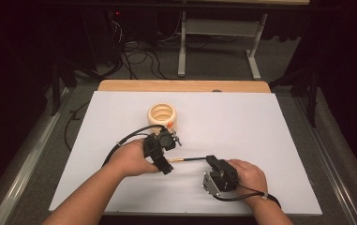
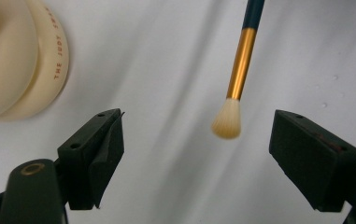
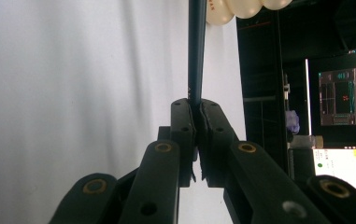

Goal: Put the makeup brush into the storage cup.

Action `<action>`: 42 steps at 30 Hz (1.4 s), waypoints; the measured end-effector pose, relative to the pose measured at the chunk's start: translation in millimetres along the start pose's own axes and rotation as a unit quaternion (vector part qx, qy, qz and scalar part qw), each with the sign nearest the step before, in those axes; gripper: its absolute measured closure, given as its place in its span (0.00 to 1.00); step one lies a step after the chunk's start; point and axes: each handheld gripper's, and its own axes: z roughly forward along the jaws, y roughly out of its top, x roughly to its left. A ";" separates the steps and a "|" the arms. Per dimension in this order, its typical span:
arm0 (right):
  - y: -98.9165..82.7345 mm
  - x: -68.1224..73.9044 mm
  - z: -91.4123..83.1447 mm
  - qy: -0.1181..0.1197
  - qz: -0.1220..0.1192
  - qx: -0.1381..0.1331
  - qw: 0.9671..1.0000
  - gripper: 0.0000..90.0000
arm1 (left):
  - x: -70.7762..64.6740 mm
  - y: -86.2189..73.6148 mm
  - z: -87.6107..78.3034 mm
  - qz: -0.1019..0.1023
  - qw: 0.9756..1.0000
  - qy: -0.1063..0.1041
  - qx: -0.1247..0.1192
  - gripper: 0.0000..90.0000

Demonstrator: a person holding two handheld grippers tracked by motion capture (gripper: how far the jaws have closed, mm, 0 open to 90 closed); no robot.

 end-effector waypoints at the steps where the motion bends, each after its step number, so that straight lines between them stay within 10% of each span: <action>1: -0.2 -0.5 0.4 0.000 -0.005 0.000 1.000 0.97 | 0.2 -2.8 1.9 -0.003 1.000 0.001 -0.001 0.21; 19: -6.9 -0.2 5.8 0.009 -0.008 0.015 1.000 0.97 | 6.8 -41.5 24.7 -0.034 0.999 0.014 -0.039 0.19; 28: -7.3 0.2 4.8 0.004 -0.002 0.018 1.000 0.97 | 8.6 -63.8 32.6 -0.076 0.992 0.023 -0.100 0.18; 35: -8.0 0.5 4.6 0.006 0.013 0.018 1.000 0.97 | 12.2 -88.0 34.4 -0.134 0.972 0.023 -0.191 0.18; 37: -8.0 0.3 4.5 0.006 0.016 0.020 1.000 0.97 | 13.8 -95.5 35.5 -0.160 0.961 0.019 -0.227 0.18; 42: -9.7 0.2 6.3 0.005 0.020 0.020 1.000 0.97 | 12.5 -106.9 41.2 -0.189 0.942 0.033 -0.275 0.16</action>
